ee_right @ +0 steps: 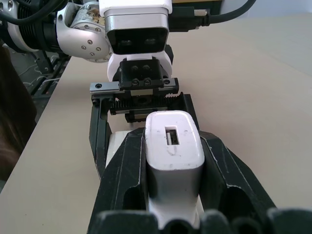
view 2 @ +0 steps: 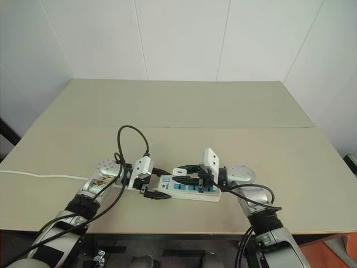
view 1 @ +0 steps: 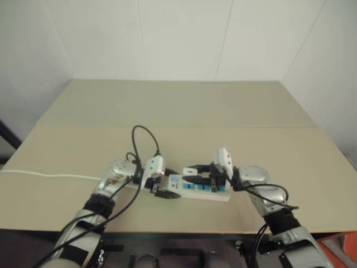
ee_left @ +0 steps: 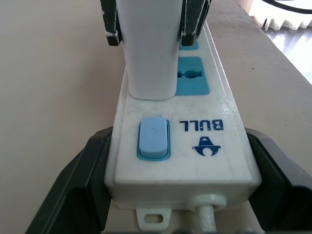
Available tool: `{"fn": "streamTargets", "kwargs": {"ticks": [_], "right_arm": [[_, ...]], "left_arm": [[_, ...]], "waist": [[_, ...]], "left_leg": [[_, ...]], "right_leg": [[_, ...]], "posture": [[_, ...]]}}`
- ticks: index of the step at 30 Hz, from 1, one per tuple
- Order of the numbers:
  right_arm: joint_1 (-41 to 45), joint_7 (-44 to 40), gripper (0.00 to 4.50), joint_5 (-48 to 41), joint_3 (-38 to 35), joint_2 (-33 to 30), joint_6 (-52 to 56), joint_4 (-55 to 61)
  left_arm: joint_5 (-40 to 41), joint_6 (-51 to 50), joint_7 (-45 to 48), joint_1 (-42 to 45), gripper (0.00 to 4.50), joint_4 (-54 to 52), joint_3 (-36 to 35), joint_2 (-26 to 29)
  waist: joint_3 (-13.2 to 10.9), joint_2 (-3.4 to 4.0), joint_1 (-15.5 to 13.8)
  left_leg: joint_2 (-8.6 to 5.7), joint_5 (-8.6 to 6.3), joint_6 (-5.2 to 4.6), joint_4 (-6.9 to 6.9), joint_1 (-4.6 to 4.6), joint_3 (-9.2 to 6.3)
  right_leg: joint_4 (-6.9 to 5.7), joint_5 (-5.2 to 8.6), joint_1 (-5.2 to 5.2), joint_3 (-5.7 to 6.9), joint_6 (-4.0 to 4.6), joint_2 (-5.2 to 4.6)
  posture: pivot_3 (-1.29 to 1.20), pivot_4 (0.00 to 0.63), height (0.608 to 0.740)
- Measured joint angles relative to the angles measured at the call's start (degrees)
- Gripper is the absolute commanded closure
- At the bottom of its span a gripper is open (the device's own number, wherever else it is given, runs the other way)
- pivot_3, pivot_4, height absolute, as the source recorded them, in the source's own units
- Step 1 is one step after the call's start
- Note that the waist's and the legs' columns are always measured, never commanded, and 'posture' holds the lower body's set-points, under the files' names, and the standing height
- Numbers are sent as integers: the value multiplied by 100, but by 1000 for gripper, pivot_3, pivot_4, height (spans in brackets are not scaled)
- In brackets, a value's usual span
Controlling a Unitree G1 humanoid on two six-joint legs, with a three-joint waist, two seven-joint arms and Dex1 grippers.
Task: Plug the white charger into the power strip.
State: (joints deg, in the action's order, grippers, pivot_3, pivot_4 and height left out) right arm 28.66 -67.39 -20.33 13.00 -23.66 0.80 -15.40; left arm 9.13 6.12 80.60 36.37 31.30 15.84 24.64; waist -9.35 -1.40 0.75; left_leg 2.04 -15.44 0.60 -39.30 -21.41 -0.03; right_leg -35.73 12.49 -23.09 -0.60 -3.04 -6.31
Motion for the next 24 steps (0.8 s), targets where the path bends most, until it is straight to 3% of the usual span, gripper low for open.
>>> {"fn": "streamTargets", "kwargs": {"ticks": [24], "right_arm": [[-151, -5, 3387, -14, -15, -48, -77, 15]], "left_arm": [[-5, -3, -38, -42, 1195, -59, 12, 11]], "waist": [[7, 0, -5]], "left_leg": [[0, 0, 0, 6, 5, 2]], "right_leg": [[5, 3, 5, -2, -3, 0]], "posture": [[0, 150, 740]]}}
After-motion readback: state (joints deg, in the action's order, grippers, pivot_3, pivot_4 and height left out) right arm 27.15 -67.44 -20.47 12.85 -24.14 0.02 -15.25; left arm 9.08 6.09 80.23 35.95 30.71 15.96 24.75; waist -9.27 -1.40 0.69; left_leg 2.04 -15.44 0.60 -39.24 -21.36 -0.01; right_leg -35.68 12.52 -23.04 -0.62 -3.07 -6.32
